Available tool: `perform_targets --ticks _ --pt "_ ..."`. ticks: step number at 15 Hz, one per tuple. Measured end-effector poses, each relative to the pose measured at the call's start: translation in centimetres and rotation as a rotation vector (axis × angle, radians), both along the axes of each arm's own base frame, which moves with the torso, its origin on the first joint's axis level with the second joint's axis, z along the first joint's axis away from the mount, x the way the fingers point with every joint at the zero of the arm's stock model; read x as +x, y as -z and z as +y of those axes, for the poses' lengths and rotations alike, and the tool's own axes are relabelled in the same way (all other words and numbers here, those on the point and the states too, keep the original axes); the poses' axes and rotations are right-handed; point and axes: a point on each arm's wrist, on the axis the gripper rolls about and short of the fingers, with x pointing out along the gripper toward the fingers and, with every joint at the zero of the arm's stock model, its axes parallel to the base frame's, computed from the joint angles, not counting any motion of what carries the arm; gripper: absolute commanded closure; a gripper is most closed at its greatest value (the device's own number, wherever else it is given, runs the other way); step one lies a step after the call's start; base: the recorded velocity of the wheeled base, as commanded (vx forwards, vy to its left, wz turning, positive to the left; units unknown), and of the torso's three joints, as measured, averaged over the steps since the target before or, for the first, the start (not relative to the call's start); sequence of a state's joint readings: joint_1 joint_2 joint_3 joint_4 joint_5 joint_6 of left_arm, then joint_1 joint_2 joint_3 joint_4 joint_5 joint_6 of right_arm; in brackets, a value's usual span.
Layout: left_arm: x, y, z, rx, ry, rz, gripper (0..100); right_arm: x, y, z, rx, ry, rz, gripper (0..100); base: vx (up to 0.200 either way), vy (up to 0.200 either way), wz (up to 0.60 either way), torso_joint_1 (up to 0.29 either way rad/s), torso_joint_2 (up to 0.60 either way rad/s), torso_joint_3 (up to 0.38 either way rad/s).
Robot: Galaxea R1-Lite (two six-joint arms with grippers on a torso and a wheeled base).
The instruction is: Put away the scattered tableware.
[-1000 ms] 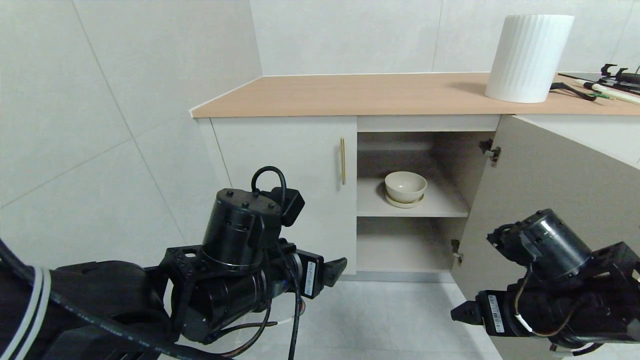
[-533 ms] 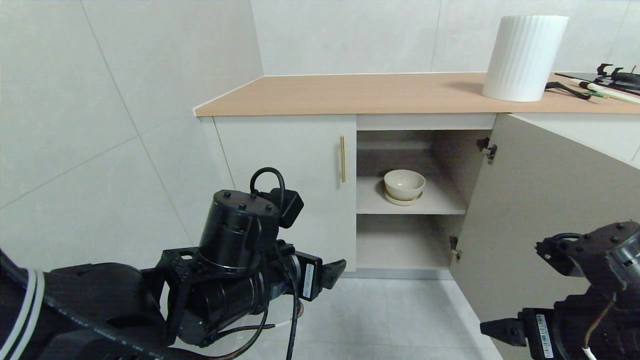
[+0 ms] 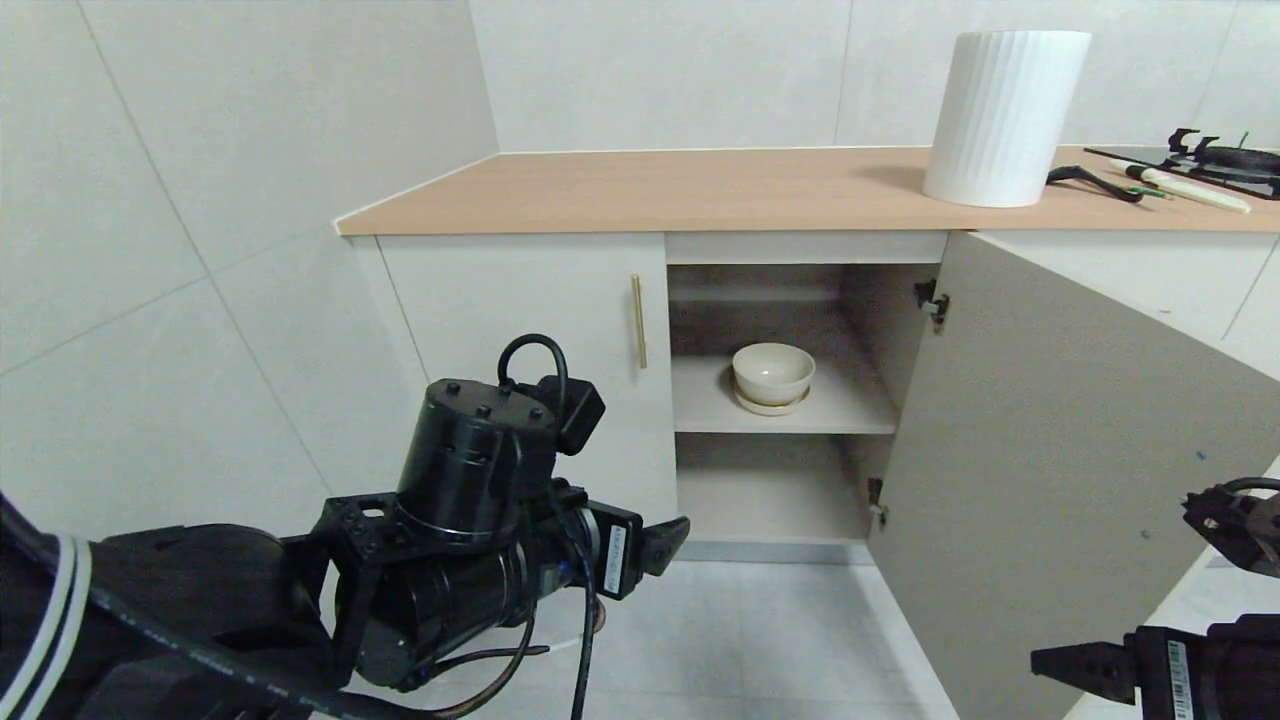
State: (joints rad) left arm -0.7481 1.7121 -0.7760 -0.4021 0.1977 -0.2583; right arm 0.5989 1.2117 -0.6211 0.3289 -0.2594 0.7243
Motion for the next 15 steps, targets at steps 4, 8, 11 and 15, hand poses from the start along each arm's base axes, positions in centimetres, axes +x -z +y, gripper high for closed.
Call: perform_targets --ticks 4,8,11,15 --pt "0.0 0.0 0.0 -0.002 0.0 -0.001 0 -0.6 0.1 -1.0 -0.002 0.039 -0.002 0 0.0 -0.15 0.0 0.005 0.0 0.002" --pt "0.0 -0.1 0.0 -0.006 -0.001 -0.003 0 -1.2 0.1 -2.5 -0.002 0.147 0.013 0 0.0 0.0 0.0 0.0 0.0 0.0" --pt "-0.2 -0.5 0.1 -0.016 0.001 -0.014 0 -0.4 -0.6 -4.1 0.011 0.299 -0.025 0 0.0 0.0 0.0 0.0 0.0 0.0" --pt "-0.3 -0.8 0.2 -0.024 0.001 -0.018 0 1.6 -1.8 -5.6 -0.016 0.478 -0.154 0 0.0 0.0 0.0 0.0 0.0 0.0"
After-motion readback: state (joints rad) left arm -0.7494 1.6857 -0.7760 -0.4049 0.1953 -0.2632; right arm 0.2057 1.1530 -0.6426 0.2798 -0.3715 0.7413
